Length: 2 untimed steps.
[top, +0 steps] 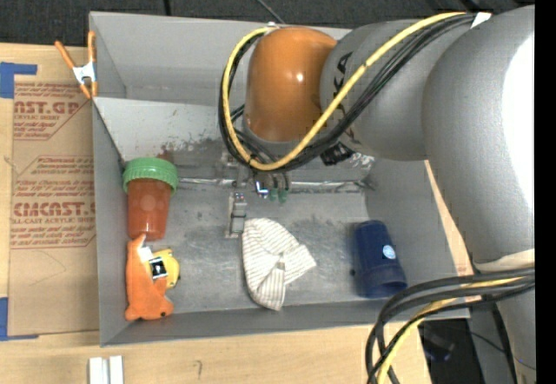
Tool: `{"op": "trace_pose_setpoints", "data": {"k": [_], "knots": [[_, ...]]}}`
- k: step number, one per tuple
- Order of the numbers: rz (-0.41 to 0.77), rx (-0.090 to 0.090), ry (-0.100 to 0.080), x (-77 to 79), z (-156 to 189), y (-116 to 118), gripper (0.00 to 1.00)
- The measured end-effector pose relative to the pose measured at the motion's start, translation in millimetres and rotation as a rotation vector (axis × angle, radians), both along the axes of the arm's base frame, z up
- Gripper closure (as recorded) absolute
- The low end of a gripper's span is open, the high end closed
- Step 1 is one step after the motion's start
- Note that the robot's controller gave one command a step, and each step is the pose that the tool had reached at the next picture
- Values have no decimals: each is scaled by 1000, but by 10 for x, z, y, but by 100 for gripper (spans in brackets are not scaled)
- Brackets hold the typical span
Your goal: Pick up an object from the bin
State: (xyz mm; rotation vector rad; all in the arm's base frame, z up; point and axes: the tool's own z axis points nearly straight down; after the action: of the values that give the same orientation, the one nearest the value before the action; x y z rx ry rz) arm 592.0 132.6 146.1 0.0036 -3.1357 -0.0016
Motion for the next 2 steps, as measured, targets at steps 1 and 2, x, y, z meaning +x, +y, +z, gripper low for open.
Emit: {"op": "trace_pose_setpoints", "data": {"k": [1,2], "knots": [[-1,1,-7,19,49,-4,0],[-35,-1,1,-245,515,-37,0]]}}
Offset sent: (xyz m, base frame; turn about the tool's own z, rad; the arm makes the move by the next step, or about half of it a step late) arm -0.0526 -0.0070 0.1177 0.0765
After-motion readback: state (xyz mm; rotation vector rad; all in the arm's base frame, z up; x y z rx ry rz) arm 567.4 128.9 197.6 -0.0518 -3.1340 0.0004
